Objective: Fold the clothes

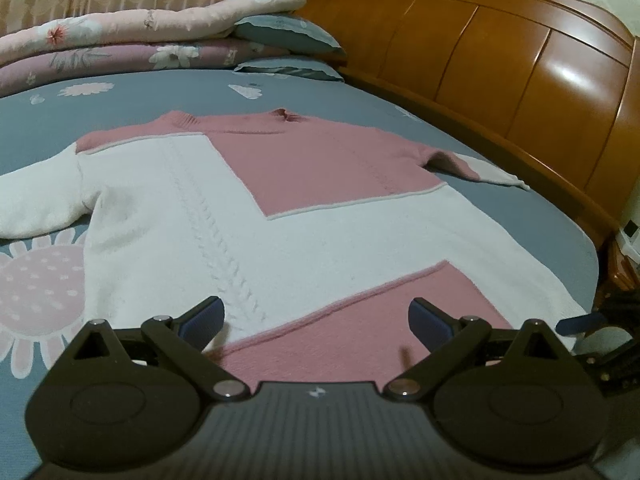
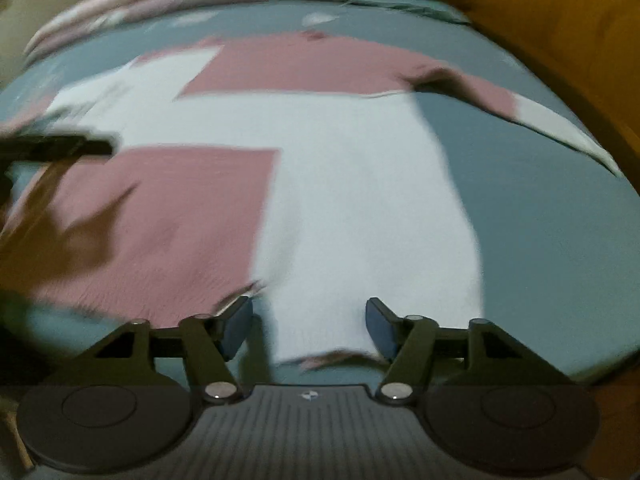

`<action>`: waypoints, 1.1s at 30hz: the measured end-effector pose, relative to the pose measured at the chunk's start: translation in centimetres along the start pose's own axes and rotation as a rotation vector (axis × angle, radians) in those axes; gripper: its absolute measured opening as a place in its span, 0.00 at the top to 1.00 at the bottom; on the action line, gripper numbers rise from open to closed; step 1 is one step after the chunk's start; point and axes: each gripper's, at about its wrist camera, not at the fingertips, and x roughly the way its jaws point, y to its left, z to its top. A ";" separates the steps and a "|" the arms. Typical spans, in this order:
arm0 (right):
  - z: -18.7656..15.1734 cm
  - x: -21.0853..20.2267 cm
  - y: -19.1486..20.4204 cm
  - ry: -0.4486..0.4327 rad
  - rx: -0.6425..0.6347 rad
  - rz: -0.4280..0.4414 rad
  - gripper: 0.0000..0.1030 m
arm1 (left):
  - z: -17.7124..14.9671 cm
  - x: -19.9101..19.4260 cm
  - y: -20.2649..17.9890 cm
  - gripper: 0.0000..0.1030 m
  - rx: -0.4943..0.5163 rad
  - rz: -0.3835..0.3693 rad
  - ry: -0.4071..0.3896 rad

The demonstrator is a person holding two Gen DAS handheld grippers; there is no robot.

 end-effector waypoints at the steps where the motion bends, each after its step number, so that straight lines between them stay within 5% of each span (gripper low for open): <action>1: 0.7 -0.2 -0.2 -0.020 -0.015 -0.021 0.35 | 0.0 -0.1 0.0 0.05 0.004 0.000 -0.002; 6: 5.5 0.4 -3.7 -0.125 0.022 -0.080 0.39 | 0.1 -0.4 0.0 0.05 0.014 0.001 -0.019; 9: 8.3 3.2 -8.0 -0.110 0.082 -0.125 0.69 | 0.1 -0.4 0.1 0.05 0.015 -0.009 -0.027; 15: 9.8 8.1 -11.0 -0.062 0.163 -0.017 0.68 | 0.2 -0.1 0.2 0.05 0.024 -0.011 -0.033; 18: 10.2 9.3 -10.7 -0.070 0.130 -0.084 0.83 | 0.2 0.0 0.4 0.05 0.017 0.001 -0.027; 23: 9.9 7.7 -10.5 -0.109 0.203 -0.122 0.78 | 0.1 -0.2 0.5 0.05 0.009 0.011 -0.026; 26: 9.5 6.0 -8.8 -0.154 0.178 -0.062 0.77 | 0.2 -0.2 0.6 0.05 -0.001 0.016 -0.023; 33: 6.9 6.9 -4.7 -0.068 0.189 0.084 0.74 | 0.3 -0.3 0.3 0.05 0.025 0.033 0.025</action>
